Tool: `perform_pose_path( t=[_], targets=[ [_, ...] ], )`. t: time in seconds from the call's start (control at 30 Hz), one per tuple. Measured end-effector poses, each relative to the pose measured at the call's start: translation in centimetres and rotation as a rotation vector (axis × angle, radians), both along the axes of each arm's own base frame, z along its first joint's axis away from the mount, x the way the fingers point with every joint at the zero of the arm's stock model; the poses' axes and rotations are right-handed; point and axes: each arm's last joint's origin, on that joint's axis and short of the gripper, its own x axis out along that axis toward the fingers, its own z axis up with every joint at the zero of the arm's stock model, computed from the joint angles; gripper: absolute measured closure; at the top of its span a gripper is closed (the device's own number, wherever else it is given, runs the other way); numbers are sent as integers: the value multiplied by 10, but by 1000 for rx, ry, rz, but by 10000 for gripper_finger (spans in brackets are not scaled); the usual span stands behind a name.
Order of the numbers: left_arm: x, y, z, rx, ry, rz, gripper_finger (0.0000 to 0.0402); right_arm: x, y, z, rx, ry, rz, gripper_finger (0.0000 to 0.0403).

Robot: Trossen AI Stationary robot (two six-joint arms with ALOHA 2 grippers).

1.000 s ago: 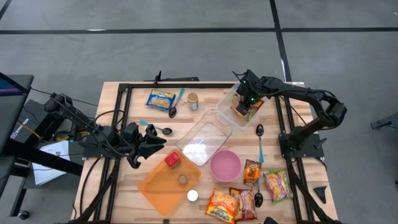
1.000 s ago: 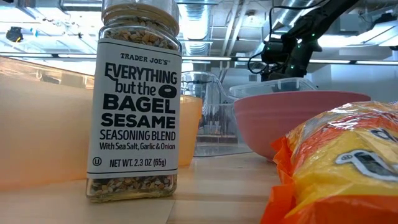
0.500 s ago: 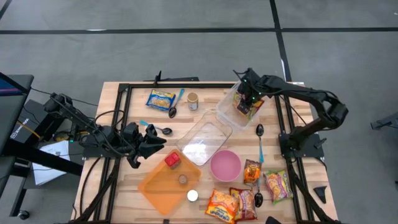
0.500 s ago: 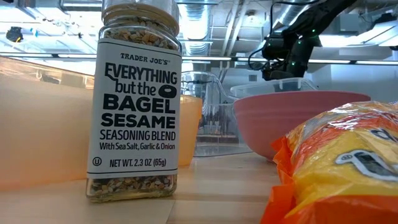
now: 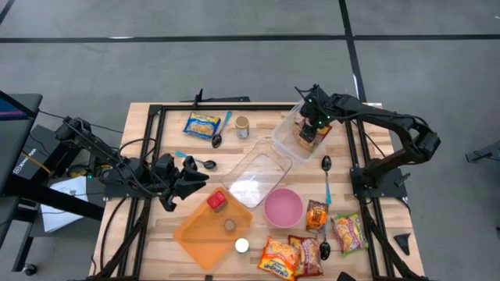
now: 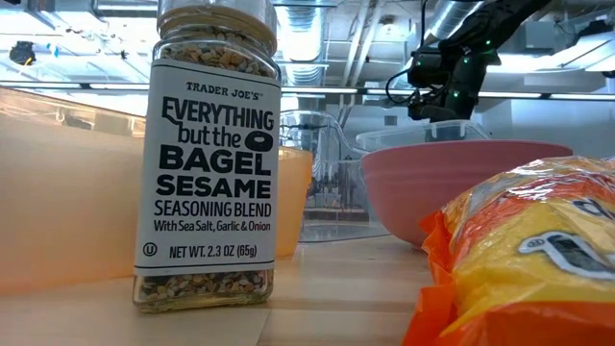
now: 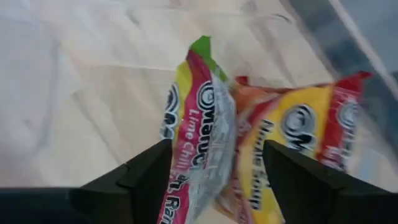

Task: Pick & Place Food Item
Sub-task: Put the green noodle pack into the transparent container

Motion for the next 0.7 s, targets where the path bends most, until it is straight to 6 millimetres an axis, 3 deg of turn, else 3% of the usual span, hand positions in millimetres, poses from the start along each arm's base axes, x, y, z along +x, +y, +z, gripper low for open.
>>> perform_pose_path(
  t=[0.37, 0.7],
  targets=[
    [0, 0, 0, -10, 0, -4, 289, 1, 10, 0, -101, 171, 15, 147],
    [0, 0, 0, -15, 0, -6, 289, 20, 12, 30, -364, 215, 12, 147]
  ],
)
